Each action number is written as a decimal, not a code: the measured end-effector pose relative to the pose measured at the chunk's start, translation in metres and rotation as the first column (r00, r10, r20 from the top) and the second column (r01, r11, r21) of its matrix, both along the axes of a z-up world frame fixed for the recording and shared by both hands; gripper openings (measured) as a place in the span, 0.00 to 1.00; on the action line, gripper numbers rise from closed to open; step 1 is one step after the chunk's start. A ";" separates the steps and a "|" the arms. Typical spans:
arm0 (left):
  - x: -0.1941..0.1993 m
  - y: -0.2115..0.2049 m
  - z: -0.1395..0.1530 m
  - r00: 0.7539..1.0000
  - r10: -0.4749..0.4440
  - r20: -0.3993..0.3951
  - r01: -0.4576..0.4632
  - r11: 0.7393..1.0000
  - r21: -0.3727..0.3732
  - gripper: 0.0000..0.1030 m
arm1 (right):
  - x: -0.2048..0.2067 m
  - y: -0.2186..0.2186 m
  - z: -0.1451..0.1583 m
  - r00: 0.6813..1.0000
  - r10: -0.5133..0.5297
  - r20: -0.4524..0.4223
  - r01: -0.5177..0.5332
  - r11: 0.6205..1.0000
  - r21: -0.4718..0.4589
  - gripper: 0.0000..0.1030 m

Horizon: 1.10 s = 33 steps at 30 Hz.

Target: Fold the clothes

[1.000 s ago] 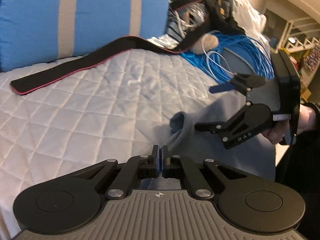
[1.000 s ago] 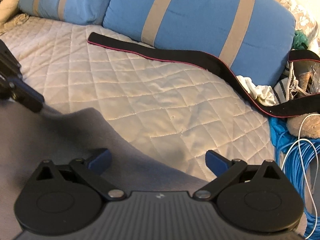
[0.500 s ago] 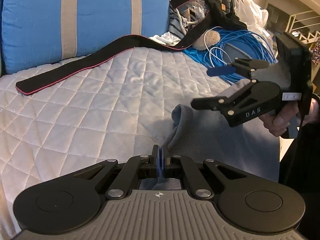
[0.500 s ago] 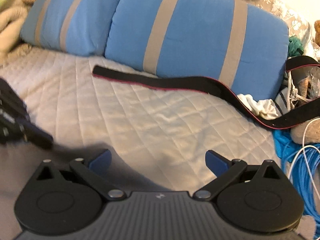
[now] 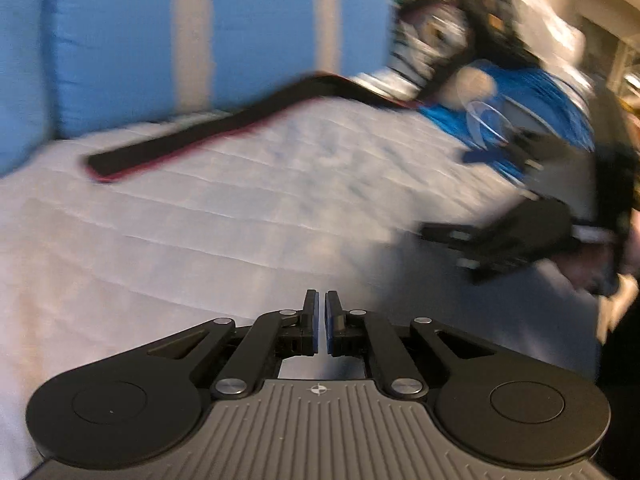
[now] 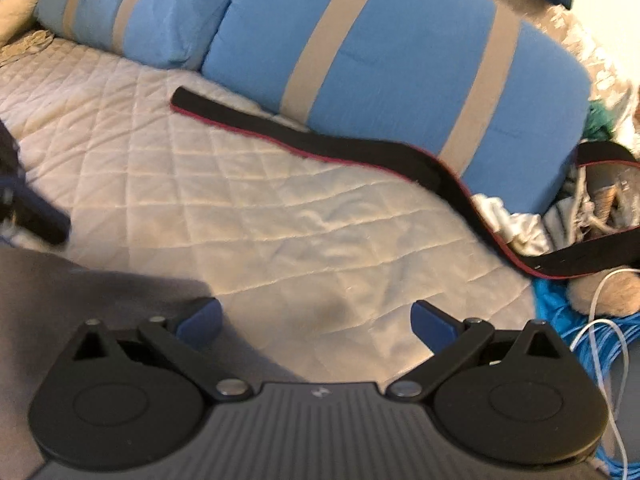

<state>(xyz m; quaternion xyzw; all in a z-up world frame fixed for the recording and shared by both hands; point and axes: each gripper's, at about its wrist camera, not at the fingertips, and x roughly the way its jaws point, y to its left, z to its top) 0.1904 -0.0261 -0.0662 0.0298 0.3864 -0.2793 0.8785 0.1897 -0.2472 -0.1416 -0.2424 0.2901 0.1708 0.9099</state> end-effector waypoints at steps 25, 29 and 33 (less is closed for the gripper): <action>-0.144 0.303 0.091 0.793 0.608 0.029 -0.605 0.793 -0.069 0.71 | -0.108 0.068 0.038 0.965 0.263 0.008 -0.262 0.960 0.102 1.00; -0.167 0.341 0.091 0.717 0.697 0.008 -0.694 0.716 -0.076 0.71 | -0.126 0.077 0.034 0.957 0.290 0.002 -0.289 0.952 0.102 1.00; -0.190 0.366 0.083 0.621 0.783 -0.023 -0.783 0.620 -0.052 0.71 | -0.142 0.083 0.032 0.949 0.315 0.003 -0.314 0.943 0.108 1.00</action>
